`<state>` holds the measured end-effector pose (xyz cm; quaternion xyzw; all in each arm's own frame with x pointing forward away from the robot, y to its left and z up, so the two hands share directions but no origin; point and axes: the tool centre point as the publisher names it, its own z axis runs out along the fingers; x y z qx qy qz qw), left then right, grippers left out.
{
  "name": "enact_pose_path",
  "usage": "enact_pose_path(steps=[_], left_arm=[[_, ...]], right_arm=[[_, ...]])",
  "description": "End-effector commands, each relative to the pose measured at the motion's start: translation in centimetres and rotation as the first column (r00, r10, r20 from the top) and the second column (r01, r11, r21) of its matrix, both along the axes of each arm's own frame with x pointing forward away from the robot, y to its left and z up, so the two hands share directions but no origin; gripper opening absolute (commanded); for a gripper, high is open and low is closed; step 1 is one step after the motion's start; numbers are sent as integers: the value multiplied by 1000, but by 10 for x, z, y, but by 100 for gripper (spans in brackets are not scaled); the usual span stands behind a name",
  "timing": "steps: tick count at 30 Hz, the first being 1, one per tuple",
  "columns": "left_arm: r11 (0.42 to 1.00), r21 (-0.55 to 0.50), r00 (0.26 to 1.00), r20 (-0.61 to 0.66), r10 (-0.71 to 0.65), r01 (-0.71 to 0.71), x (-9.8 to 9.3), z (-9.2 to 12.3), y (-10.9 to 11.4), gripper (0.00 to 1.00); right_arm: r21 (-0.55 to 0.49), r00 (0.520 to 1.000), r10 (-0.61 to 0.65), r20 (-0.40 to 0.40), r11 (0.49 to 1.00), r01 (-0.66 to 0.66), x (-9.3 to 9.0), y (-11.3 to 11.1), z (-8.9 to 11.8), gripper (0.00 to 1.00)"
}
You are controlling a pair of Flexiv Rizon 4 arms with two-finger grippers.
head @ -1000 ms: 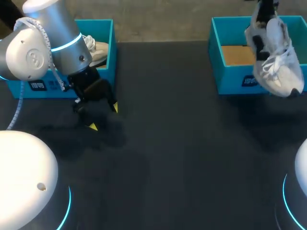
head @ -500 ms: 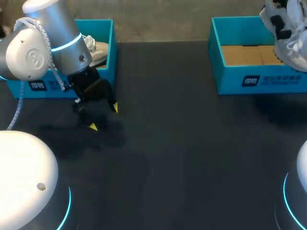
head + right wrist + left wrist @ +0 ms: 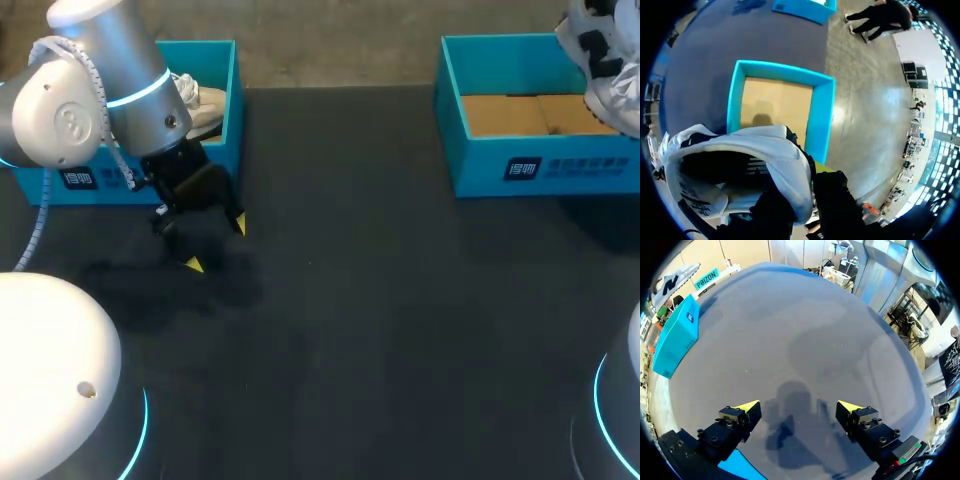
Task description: Take the shoe out of the shoebox, open the shoe tongue, remove and reinsert the insole, then place the shoe into the shoebox
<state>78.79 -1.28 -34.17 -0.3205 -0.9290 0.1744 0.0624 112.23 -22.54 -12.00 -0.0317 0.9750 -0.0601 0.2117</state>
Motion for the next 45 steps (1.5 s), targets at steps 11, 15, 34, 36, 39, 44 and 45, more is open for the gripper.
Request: enact_pose_path(steps=[11,15,34,36,39,44,45], left_arm=[[1000,3,1000,1,0,0,0,0,0,100],[1000,3,1000,1,0,0,0,0,0,100],[1000,3,1000,1,0,0,0,0,0,100],[1000,3,1000,1,0,0,0,0,0,100],[1000,3,1000,1,0,0,0,0,0,100],[1000,3,1000,1,0,0,0,0,0,100],[1000,3,1000,1,0,0,0,0,0,100]], right_arm=[[24,778,-626,-51,779,627,1,-56,-16,0],[72,624,-779,-58,620,781,-14,-74,-20,0],[145,333,-931,-148,313,939,-33,-95,-24,0],[145,333,-931,-148,313,939,-33,-95,-24,0],[140,203,-965,-167,181,973,-26,-105,-26,0],[138,65,-988,-139,45,989,-26,-122,-33,0],[142,49,-988,-149,28,989,-29,-122,-34,0]])
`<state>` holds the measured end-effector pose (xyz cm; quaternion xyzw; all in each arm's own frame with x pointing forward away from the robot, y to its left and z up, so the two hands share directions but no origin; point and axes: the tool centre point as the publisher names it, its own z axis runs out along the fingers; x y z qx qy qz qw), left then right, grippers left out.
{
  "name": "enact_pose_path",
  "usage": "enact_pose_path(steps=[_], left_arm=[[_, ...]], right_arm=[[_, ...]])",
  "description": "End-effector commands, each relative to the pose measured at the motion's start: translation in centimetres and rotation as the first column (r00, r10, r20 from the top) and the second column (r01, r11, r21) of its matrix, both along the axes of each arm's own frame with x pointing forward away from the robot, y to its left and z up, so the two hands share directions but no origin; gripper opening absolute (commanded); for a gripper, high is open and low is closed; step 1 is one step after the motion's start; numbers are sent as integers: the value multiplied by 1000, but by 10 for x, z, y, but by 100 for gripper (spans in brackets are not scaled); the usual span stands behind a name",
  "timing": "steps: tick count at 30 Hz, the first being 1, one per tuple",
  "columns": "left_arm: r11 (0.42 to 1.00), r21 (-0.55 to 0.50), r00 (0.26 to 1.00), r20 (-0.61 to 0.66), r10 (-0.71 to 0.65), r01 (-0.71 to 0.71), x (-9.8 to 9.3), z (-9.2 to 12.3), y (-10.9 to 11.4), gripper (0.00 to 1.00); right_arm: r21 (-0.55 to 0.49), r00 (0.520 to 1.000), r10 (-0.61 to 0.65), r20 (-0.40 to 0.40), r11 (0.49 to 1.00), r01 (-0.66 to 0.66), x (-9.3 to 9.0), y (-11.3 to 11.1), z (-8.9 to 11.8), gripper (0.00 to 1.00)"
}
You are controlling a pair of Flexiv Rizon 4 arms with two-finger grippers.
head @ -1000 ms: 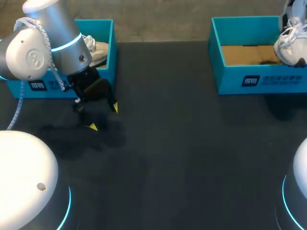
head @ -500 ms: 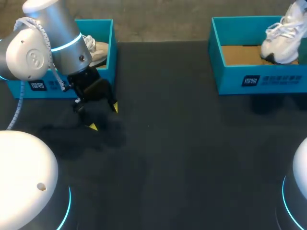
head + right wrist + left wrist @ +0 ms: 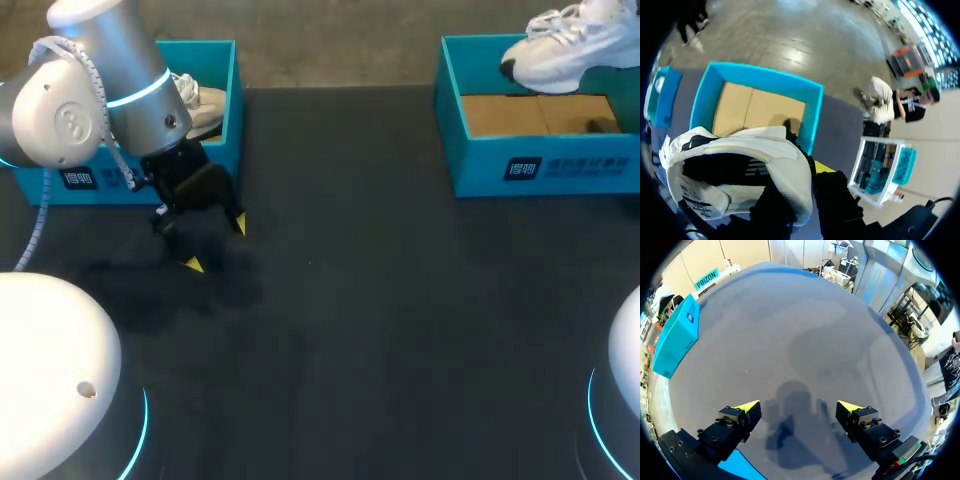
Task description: Take the shoe out of the shoebox, open the shoe tongue, remove and reinsert the insole, then place the shoe into the shoebox
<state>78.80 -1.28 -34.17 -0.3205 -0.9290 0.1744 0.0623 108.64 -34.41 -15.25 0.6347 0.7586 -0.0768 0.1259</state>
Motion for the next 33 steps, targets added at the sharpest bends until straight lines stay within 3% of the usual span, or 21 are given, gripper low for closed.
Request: enact_pose_path(steps=[1,10,18,24,33], left_arm=[[1000,3,1000,1,0,0,0,0,0,100],[1000,3,1000,1,0,0,0,0,0,100],[1000,3,1000,1,0,0,0,0,0,100],[1000,3,1000,1,0,0,0,0,0,100],[1000,3,1000,1,0,0,0,0,0,100]], right_arm=[[6,991,-131,-25,991,131,5,-5,-4,0],[21,981,-193,-2,981,193,-20,1,-23,0],[7,972,-234,-8,972,234,-39,13,-58,0],[16,967,-255,-16,967,255,-37,12,-80,0],[8,965,-263,-7,965,263,-19,5,-84,0]])
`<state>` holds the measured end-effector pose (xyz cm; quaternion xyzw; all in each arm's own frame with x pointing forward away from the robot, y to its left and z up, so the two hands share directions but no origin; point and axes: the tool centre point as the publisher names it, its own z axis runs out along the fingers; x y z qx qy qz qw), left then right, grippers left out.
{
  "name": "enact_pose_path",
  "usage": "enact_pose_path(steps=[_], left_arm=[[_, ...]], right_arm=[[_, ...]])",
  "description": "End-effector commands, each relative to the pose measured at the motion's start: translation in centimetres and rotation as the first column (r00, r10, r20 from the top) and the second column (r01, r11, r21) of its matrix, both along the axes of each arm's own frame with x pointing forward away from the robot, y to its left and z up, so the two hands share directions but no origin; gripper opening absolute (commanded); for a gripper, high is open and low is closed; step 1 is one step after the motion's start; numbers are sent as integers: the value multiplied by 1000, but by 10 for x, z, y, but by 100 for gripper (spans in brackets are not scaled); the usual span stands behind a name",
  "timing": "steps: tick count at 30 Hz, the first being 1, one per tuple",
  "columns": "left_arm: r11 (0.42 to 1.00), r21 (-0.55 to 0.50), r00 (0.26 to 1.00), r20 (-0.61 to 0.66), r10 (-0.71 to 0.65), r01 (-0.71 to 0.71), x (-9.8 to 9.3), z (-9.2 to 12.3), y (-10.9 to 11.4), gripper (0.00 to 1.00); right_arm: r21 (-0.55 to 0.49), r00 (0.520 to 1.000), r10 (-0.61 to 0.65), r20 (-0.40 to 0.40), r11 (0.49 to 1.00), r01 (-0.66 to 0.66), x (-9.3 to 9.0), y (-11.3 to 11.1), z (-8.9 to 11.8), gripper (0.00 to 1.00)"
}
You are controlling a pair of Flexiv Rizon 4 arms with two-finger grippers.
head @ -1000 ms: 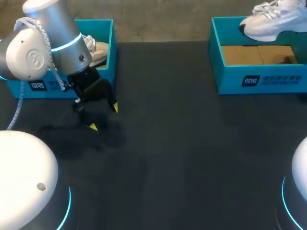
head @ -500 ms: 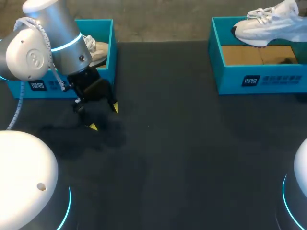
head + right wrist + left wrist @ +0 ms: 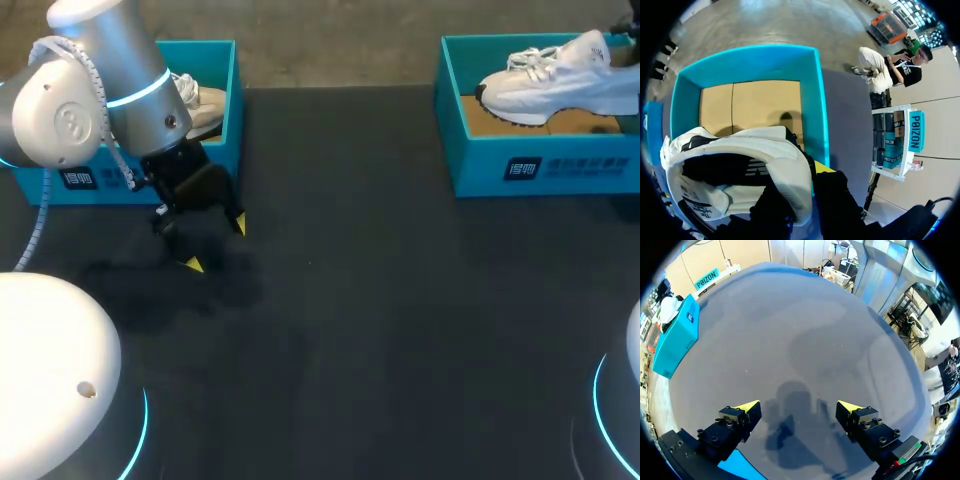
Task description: Take the shoe out of the shoebox, open the shoe tongue, remove and reinsert the insole, then place the shoe into the shoebox
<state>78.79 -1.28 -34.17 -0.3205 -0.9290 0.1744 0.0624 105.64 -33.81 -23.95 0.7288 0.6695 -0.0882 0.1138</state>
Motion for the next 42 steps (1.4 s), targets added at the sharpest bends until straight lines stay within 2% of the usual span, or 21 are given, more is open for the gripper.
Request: enact_pose_path(steps=[1,8,20,33,42], left_arm=[[1000,3,1000,1,0,0,0,0,0,100],[1000,3,1000,1,0,0,0,0,0,100],[1000,3,1000,1,0,0,0,0,0,100],[1000,3,1000,1,0,0,0,0,0,100],[1000,3,1000,1,0,0,0,0,0,100]], right_arm=[[2,1000,-4,-9,1000,4,12,-1,4,0],[-18,1000,22,-9,1000,-22,32,7,8,0],[-25,1000,14,-17,1000,-15,49,-1,-8,0],[-77,999,5,-46,997,-8,39,5,-36,0],[-26,999,-23,-43,999,22,24,2,-48,0]])
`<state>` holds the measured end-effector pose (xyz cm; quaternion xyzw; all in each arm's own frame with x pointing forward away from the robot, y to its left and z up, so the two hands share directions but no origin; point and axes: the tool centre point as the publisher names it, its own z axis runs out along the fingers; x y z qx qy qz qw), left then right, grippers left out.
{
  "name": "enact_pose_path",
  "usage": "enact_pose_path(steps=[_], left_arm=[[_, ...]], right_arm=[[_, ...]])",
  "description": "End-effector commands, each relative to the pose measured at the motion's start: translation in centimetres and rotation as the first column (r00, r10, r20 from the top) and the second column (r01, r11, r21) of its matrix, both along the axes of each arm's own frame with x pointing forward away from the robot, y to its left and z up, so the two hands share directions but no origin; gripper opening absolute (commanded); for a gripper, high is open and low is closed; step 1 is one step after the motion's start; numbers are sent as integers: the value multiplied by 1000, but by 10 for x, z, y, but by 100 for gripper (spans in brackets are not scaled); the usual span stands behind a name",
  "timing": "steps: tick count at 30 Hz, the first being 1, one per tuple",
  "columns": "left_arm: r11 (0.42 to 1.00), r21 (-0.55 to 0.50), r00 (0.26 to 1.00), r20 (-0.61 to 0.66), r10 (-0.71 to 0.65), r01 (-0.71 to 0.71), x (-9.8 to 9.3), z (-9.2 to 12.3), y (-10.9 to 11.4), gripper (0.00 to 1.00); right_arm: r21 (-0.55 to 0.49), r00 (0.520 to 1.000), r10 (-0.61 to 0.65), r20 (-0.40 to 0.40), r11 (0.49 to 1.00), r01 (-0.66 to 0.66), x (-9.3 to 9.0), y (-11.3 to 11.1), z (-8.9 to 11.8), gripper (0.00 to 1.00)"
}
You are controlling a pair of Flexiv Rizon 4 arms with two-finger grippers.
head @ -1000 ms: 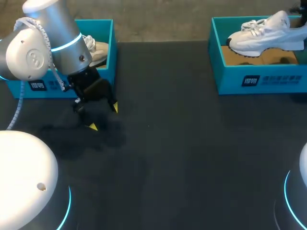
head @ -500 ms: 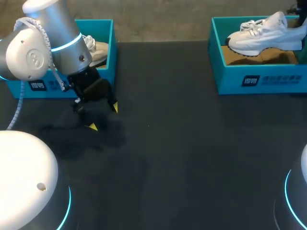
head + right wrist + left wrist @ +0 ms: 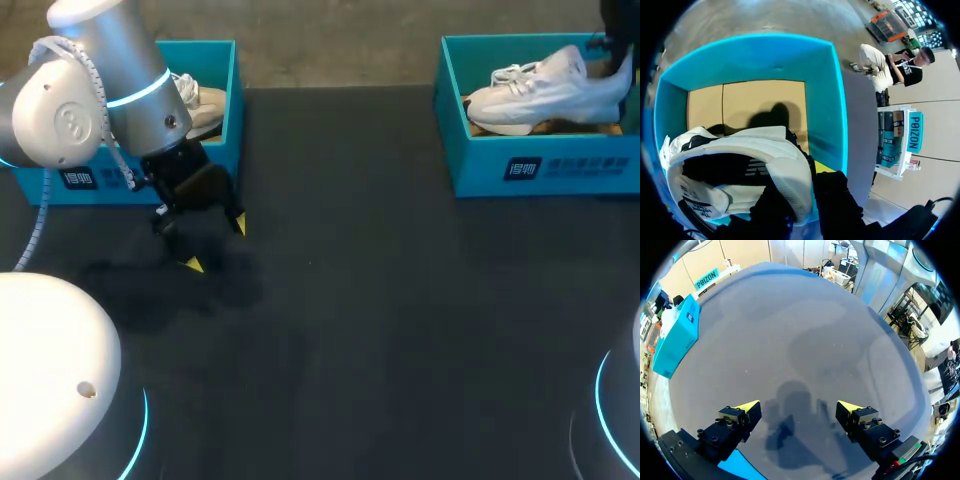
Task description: Take the shoe out of the shoebox, open the shoe tongue, remove and reinsert the insole, then place the shoe into the shoebox
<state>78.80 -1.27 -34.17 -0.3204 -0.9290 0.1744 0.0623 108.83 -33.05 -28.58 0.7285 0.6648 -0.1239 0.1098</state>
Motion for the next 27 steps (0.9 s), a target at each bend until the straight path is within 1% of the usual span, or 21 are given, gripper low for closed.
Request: enact_pose_path(steps=[1,7,13,24,27], left_arm=[[1000,3,1000,1,0,0,0,0,0,100],[1000,3,1000,1,0,0,0,0,0,100],[1000,3,1000,1,0,0,0,0,0,100],[1000,3,1000,1,0,0,0,0,0,100],[1000,3,1000,1,0,0,0,0,0,100]], right_arm=[[20,1000,-10,14,1000,9,-10,-7,-2,0],[18,1000,-21,13,1000,21,-22,-8,-4,0],[22,1000,-24,1,999,24,-31,-4,-12,0],[36,999,-24,-21,999,25,-39,-1,-35,0],[37,1000,-21,-23,999,22,-40,0,-39,0]])
